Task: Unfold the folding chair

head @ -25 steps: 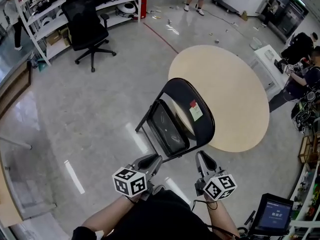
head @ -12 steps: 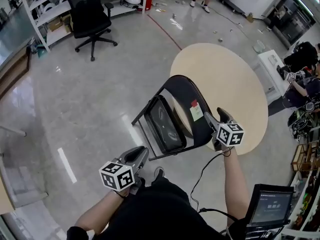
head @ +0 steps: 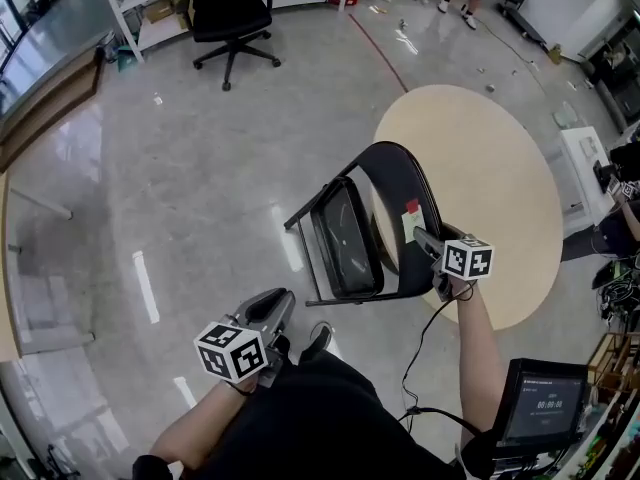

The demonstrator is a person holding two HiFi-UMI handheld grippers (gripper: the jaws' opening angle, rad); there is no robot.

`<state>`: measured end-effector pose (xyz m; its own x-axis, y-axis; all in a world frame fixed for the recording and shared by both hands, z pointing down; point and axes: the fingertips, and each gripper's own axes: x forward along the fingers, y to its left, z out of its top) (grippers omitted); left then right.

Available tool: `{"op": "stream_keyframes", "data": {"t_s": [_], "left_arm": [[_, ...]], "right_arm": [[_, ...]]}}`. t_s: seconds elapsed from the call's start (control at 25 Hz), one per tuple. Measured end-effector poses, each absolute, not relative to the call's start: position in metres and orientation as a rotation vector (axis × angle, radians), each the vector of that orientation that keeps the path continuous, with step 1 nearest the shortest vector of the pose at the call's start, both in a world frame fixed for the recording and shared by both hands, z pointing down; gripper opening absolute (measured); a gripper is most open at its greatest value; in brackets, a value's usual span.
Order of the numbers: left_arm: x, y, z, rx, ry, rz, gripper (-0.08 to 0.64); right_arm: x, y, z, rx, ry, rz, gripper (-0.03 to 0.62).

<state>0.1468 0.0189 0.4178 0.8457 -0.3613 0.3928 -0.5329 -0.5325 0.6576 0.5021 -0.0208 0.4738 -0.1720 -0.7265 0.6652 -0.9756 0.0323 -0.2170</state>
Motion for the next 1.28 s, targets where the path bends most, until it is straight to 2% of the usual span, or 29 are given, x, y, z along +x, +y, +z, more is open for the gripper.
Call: {"op": "stream_keyframes", "data": {"t_s": [0.08,0.16,0.2,0.4,0.76,1.28], "left_arm": [[0.143,0.019,0.418,2.182,-0.677,0.261,0.066],[0.14,0.019,0.418,2.173,-0.695,0.256,0.066],[0.14,0.021,0.418,2.17,-0.701,0.255,0.066],[0.15,0.028,0.421,2.173,-0.715,0.266,0.066],[0.162,0.04,0.434,2.129,-0.764,0.283,0.066],[0.12,0.033,0.452,2.092,-0.892,0.325,0.066]], "right_arm": [[0.503,-0.021,0.475,1.77,-1.943,0.959,0.283],[0.509,-0.019,0.478,1.83,-1.929,1.05,0.144],[0.509,-0.018,0.479,1.842,-1.93,1.094,0.13],[0.494,-0.018,0.479,1.814,-1.961,1.15,0.127],[0.404,-0.033,0.45,1.755,-2.139,1.095,0.118],[0.272,-0.044,0.426,1.66,-2.177,1.09,0.114]]}}
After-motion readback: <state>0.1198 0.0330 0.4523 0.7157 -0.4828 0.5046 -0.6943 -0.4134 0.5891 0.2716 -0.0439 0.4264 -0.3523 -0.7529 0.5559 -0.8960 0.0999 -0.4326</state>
